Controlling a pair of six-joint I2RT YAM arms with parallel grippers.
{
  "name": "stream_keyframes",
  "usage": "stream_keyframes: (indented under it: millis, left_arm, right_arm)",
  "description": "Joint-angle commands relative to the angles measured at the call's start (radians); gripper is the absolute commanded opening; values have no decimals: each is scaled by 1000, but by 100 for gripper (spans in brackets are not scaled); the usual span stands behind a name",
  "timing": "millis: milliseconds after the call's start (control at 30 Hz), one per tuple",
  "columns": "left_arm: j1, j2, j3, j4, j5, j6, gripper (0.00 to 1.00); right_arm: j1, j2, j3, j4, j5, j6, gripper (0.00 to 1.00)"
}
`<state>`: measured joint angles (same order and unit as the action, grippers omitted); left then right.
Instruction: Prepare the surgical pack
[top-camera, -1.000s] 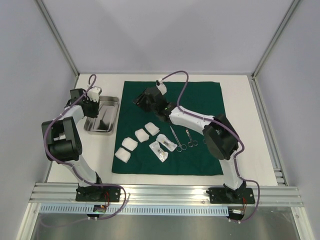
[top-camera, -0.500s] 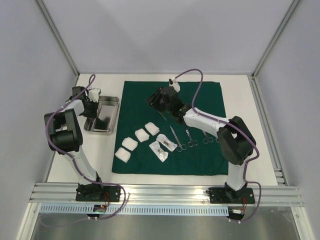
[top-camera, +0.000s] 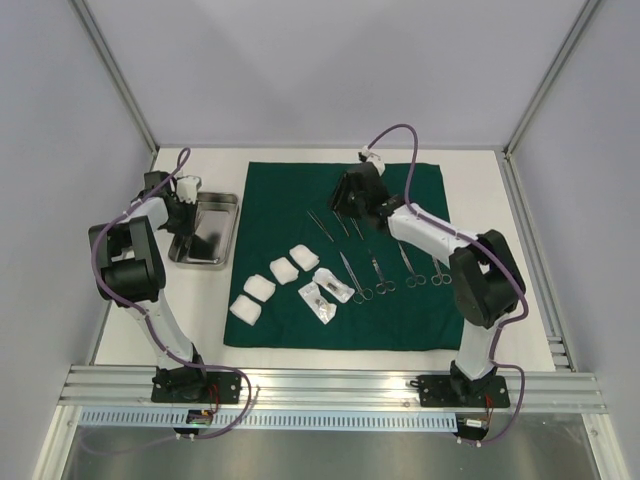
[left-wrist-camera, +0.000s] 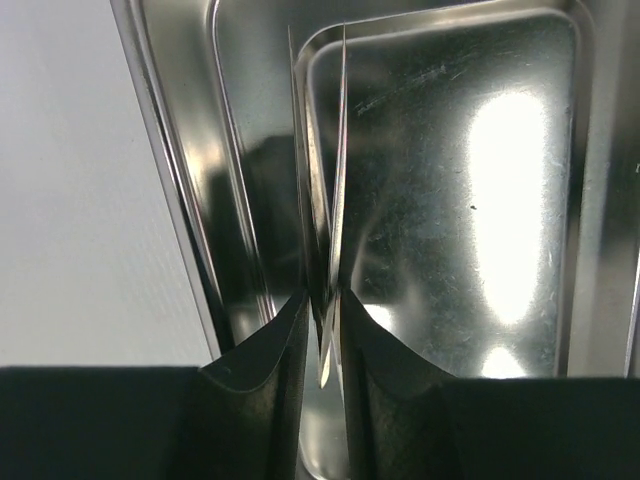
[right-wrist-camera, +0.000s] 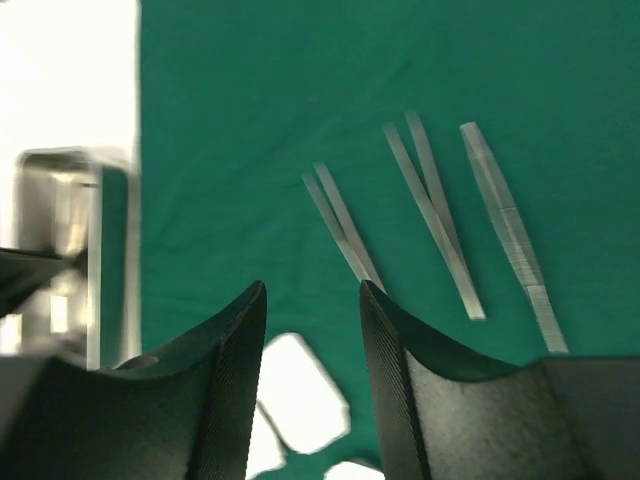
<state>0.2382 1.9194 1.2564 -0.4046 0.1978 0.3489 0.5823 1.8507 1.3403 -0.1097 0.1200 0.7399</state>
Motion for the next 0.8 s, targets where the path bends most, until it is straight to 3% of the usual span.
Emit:
stream_keyframes:
  millis: [0,133,500,767]
  left_arm:
    - [3,13,9,-66,2,-7,28]
    - [3,9,12,-76,5,-8,35]
    - [3,-51,29,-108,55,-37,38]
    - [3,-117,35,-171,104,-24,40]
  right_arm:
    - [-32,1,92,-148,-2,-187,46]
    - [-61,68,161,-241,-22,-247,47]
    - [-91,312,446,-482,-33,-416,47]
    - [-93,386,485,-525,9,-462,44]
